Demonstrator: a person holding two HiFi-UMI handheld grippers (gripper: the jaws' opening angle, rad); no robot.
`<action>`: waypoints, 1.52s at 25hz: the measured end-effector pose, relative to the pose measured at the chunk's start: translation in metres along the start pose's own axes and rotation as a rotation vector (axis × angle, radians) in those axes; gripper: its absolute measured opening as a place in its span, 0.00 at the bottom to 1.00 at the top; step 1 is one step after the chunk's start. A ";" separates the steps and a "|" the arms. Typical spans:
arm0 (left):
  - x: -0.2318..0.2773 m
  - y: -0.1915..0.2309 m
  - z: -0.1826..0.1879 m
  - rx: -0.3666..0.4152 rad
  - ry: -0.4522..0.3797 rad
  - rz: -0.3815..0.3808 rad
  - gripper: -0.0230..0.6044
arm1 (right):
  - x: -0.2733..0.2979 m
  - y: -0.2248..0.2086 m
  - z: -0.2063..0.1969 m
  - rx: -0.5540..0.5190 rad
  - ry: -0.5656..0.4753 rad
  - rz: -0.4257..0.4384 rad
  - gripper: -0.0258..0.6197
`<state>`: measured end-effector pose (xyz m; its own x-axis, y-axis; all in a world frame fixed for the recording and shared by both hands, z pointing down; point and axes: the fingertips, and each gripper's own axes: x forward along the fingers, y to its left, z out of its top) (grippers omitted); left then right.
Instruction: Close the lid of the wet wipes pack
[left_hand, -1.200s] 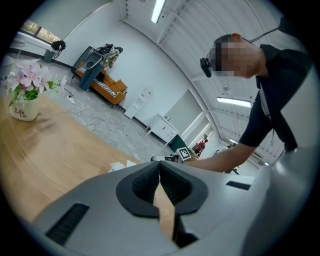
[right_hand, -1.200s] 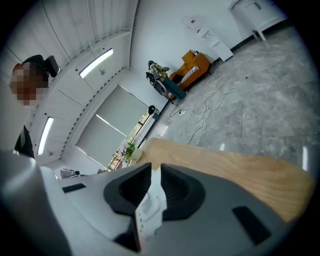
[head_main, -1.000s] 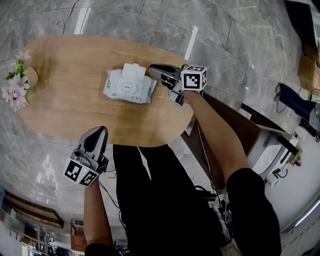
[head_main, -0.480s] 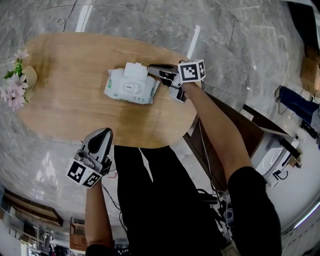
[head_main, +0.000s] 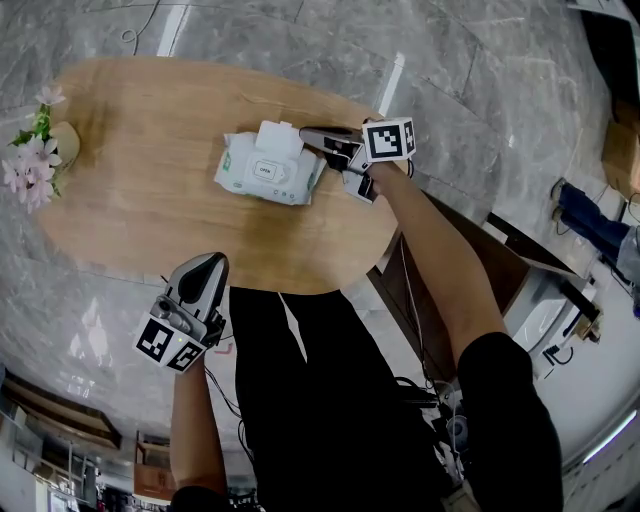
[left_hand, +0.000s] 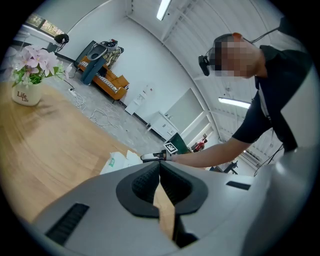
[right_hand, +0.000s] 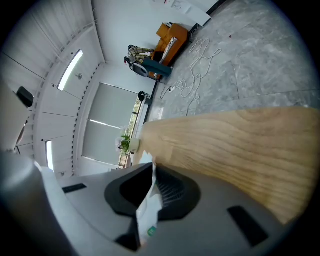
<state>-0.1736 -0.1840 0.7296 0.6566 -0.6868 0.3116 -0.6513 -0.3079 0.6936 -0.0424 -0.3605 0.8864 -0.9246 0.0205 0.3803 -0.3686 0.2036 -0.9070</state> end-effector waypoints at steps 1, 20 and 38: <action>-0.001 0.000 0.001 0.002 -0.001 0.000 0.06 | -0.001 0.001 0.000 0.001 -0.001 0.003 0.09; -0.013 -0.017 0.012 -0.020 -0.075 -0.022 0.06 | -0.015 0.058 -0.017 -0.324 0.002 -0.047 0.09; -0.011 -0.026 0.004 -0.025 -0.073 -0.036 0.06 | -0.005 0.070 -0.070 -0.766 0.237 -0.210 0.11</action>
<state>-0.1656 -0.1709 0.7060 0.6495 -0.7220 0.2386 -0.6173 -0.3174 0.7198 -0.0572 -0.2777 0.8337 -0.7676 0.0961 0.6337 -0.2843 0.8350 -0.4711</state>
